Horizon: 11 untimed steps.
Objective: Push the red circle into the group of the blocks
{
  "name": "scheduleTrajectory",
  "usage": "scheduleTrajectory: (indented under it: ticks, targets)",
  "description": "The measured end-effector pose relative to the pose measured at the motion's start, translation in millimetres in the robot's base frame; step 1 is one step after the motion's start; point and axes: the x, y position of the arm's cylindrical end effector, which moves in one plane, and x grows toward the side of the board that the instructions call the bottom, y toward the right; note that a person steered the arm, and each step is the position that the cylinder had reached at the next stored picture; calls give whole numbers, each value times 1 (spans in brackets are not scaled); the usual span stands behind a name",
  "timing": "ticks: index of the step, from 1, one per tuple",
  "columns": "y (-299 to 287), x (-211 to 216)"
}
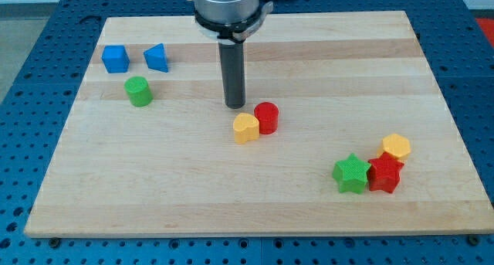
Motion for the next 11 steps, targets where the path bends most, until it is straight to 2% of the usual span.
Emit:
scheduleTrajectory:
  ticks: [2, 4, 6, 8, 9, 11]
  targets:
    - [44, 20]
    - [140, 23]
    - [126, 31]
    - [51, 15]
    - [44, 25]
    - [99, 54]
